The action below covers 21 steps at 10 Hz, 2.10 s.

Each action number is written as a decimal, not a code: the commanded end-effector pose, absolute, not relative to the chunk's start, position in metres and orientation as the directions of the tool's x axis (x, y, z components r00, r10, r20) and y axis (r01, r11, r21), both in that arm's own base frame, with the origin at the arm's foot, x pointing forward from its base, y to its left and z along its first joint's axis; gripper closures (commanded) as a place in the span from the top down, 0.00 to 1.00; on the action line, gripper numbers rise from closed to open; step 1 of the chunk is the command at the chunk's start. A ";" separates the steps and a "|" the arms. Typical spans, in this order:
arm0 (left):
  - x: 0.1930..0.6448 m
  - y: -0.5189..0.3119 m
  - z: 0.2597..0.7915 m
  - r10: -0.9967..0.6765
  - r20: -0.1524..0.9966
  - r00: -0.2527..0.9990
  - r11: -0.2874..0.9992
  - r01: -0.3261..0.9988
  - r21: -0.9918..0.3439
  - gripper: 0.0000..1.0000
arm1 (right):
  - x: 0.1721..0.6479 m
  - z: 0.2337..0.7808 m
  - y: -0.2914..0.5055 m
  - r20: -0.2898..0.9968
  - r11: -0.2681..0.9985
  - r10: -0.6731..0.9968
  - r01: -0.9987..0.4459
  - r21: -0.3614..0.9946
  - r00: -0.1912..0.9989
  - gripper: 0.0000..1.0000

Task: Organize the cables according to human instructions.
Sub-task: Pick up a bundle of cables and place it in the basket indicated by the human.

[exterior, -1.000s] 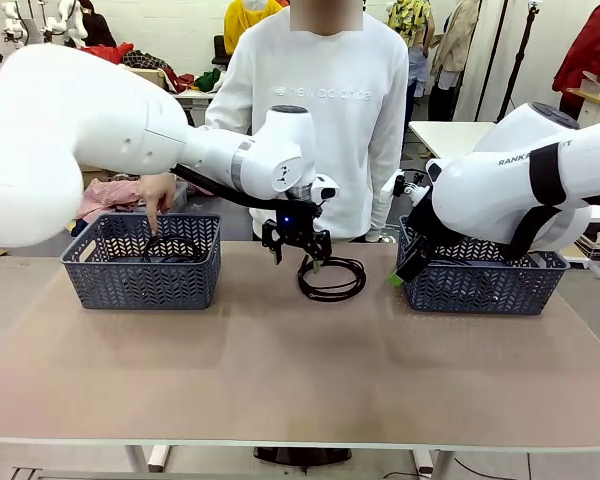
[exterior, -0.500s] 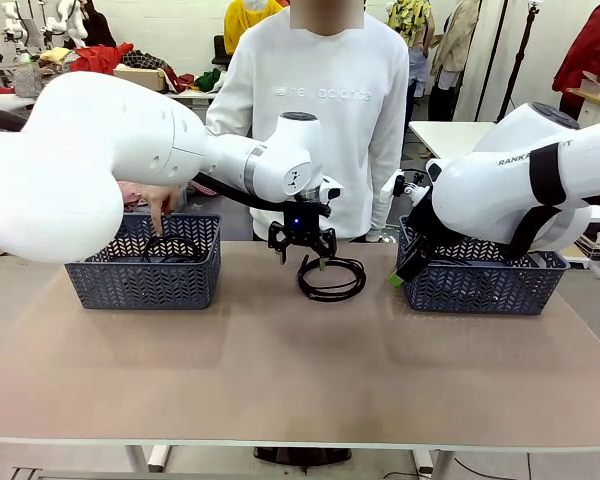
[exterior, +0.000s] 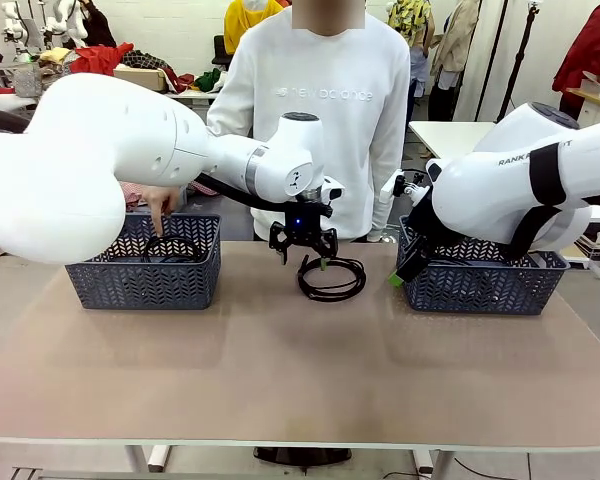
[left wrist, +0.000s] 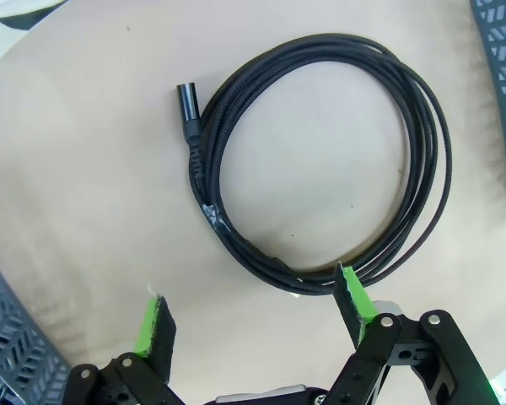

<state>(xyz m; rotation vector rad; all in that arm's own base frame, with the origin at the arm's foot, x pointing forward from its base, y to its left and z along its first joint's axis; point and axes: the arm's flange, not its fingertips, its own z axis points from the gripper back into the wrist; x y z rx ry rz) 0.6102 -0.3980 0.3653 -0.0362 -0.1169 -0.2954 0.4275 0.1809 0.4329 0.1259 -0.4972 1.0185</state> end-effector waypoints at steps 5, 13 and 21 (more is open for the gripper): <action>0.621 -0.400 0.351 -0.164 0.134 0.977 0.986 0.167 -0.016 1.00 | 0.428 0.434 0.181 0.450 0.525 0.788 -0.840 -0.136 0.420 1.00; 0.632 -0.390 0.323 -0.093 0.133 0.987 0.995 0.098 -0.029 1.00 | 0.428 0.434 0.181 0.450 0.525 0.788 -0.840 -0.136 0.420 1.00; 0.635 -0.391 0.314 -0.121 0.132 0.984 0.992 0.126 -0.032 0.80 | 0.428 0.434 0.181 0.450 0.525 0.788 -0.840 -0.136 0.420 1.00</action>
